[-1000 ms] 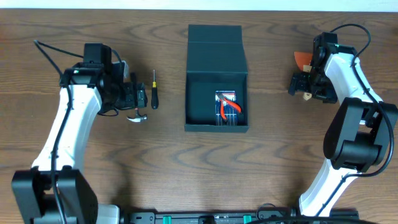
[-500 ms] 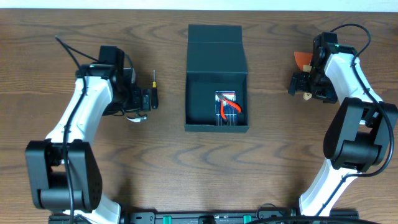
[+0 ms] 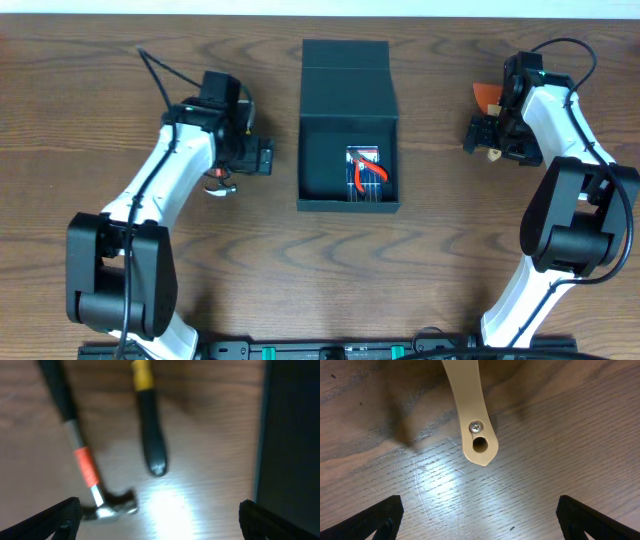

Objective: Pack container
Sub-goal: 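Move the left gripper over the yellow-black screwdriver and lower it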

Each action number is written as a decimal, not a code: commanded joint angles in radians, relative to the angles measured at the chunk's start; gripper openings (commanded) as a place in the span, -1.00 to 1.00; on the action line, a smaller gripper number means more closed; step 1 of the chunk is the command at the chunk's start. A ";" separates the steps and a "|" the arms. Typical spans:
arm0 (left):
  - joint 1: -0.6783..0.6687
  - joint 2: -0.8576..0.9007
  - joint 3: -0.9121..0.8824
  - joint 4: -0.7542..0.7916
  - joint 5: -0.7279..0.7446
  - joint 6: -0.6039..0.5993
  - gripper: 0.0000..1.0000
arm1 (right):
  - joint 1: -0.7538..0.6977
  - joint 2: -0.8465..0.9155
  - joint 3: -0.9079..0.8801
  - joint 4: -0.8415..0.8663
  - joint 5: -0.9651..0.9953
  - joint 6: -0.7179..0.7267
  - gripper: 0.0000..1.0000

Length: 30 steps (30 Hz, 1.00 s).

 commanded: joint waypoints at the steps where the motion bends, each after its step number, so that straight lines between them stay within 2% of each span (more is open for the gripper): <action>1: -0.017 0.023 -0.010 0.022 0.007 -0.013 0.97 | 0.000 -0.005 0.002 0.002 0.010 -0.007 0.98; 4: -0.011 0.037 -0.009 0.041 0.000 -0.047 0.97 | 0.000 -0.005 0.002 0.002 0.010 -0.007 0.99; 18: 0.005 0.178 0.018 0.074 -0.017 -0.056 0.98 | 0.000 -0.005 0.002 0.002 0.010 -0.007 0.99; 30: 0.005 0.208 0.018 0.123 -0.014 -0.058 0.98 | 0.000 -0.005 0.002 0.002 0.010 -0.007 0.98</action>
